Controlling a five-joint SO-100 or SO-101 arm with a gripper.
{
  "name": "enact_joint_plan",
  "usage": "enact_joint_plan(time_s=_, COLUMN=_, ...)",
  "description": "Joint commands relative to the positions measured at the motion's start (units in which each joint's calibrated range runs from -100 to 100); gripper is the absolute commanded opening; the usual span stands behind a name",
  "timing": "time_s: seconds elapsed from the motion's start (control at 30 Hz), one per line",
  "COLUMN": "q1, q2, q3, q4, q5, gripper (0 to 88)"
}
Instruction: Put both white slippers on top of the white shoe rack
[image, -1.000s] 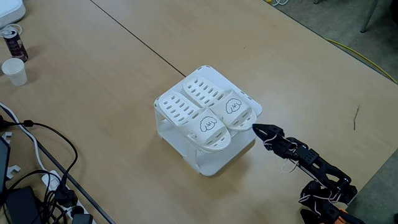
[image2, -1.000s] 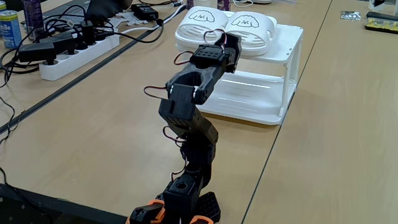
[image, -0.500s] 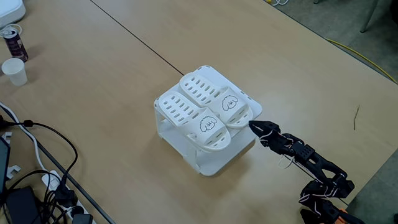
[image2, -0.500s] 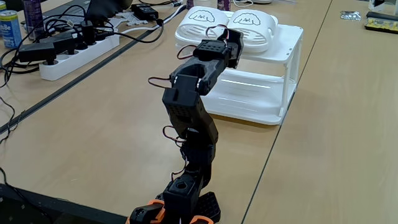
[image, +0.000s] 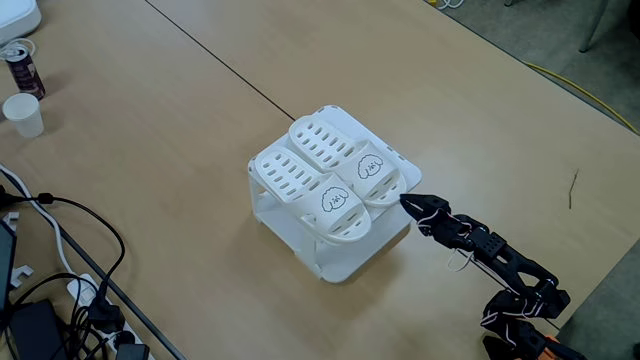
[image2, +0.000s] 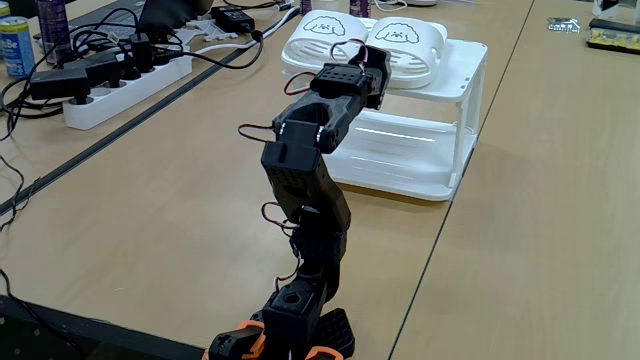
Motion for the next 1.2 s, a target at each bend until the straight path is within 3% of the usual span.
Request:
enact_joint_plan(time_s=0.0, q1=-3.46, q2=-6.40, q3=-3.83, q4=-0.08, q5=0.42, gripper=0.7)
enact_joint_plan(time_s=0.5, q1=-24.93, q2=-11.19, q3=7.26, q4=0.00, q5=0.42, gripper=0.7)
enact_joint_plan(time_s=1.17, q1=-22.46, q2=9.42, q3=-10.96, q4=-0.08, q5=0.42, gripper=0.7)
